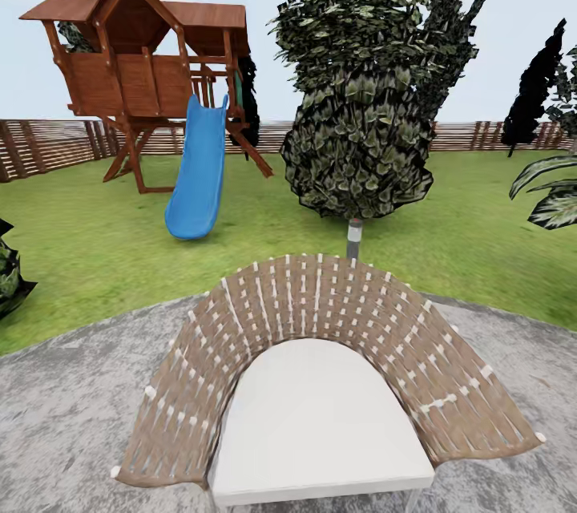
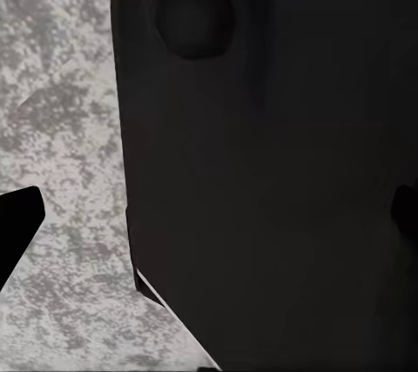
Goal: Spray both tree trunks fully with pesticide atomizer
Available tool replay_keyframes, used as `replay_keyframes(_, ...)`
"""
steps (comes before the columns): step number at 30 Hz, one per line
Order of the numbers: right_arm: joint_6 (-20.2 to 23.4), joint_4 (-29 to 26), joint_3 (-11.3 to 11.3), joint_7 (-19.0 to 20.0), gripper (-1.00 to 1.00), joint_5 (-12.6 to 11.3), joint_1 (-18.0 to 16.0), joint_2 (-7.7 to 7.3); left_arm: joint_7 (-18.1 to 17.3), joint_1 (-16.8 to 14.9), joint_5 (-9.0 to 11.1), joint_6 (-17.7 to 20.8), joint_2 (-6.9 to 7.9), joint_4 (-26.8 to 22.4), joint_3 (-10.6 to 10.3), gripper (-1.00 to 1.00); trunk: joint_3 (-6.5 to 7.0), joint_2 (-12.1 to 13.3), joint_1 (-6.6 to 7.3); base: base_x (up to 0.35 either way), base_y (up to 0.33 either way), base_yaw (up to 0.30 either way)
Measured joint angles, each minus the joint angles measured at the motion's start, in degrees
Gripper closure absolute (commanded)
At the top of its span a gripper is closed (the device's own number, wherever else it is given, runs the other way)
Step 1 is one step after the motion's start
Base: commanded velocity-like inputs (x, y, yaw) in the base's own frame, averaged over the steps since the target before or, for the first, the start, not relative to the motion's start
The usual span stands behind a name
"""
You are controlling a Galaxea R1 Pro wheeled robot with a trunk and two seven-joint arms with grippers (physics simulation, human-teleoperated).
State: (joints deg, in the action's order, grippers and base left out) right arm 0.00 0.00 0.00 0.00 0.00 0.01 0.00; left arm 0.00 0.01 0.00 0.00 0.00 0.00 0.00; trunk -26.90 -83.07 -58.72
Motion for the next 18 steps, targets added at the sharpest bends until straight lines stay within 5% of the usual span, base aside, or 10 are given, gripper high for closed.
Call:
replay_keyframes(4, -0.3, -0.2, 0.4, 0.2, -1.00, 0.3, 0.0, -0.36, 0.2, -0.6, 0.3, 0.8, 1.06, -0.3, 0.5, -1.00, 0.02, 0.0, -0.01, 0.000, 0.000, 0.000)
replay_keyframes(18, -0.3, -0.2, 0.4, 0.2, -1.00, 0.3, 0.0, -0.36, 0.2, -0.6, 0.3, 0.8, 1.07, -0.3, 0.5, -1.00, 0.02, 0.0, -0.01, 0.000, 0.000, 0.000)
